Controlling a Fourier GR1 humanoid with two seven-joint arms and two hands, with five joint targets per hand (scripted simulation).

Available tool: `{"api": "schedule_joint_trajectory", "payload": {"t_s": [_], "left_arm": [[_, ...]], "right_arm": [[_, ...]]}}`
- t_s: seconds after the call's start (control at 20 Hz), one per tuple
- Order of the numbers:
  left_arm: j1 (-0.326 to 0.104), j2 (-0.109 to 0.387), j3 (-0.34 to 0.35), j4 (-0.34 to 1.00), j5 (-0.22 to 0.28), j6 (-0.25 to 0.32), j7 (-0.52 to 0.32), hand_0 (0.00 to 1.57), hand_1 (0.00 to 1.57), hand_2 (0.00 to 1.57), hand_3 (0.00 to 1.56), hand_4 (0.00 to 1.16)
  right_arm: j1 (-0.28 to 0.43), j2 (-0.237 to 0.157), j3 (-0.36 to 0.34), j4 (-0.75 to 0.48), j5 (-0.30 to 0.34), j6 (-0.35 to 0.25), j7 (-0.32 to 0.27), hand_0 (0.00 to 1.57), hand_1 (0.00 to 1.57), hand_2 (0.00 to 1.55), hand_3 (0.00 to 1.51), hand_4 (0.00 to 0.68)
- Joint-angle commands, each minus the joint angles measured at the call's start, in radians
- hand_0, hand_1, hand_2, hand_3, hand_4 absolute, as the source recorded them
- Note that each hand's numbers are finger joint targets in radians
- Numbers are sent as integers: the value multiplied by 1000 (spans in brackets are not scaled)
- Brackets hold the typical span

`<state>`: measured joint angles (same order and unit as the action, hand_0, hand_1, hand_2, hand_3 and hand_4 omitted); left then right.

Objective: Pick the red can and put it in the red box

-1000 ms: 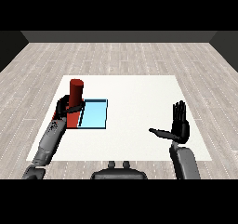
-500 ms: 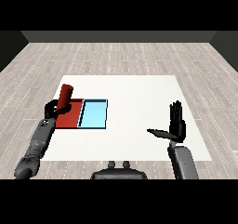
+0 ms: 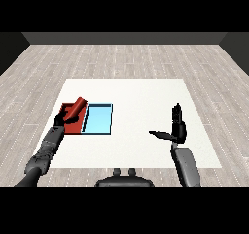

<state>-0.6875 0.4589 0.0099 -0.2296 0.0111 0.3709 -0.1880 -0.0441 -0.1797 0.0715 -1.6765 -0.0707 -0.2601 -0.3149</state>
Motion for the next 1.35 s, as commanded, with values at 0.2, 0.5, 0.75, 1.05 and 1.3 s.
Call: {"api": "schedule_joint_trajectory", "payload": {"t_s": [0.2, 0.5, 0.75, 1.05, 1.3], "left_arm": [[-42, 19, -73, 141, -96, -173, -17, 0, 0, 0, 0, 308], [-108, 65, -60, 171, -105, -92, 70, 0, 0, 0, 0, 0], [-50, 53, 120, 36, 72, -9, -184, 0, 0, 0, 0, 0], [-121, -63, 274, -216, 265, -203, -465, 0, 0, 0, 0, 0], [-15, -188, 223, -396, 295, -346, -562, 0, 0, 0, 0, 0]], "right_arm": [[1, -9, -18, 39, 1, 24, -43, 0, 0, 0, 0, 0], [-36, -3, -52, 55, -39, 50, -39, 0, 0, 0, 0, 0], [-6, 7, -36, 2, -55, 67, -46, 0, 0, 0, 0, 0], [17, 10, -27, -17, -99, 117, -58, 0, 0, 0, 0, 0], [48, 46, 43, -6, -123, 180, -80, 0, 0, 0, 0, 0]]}}
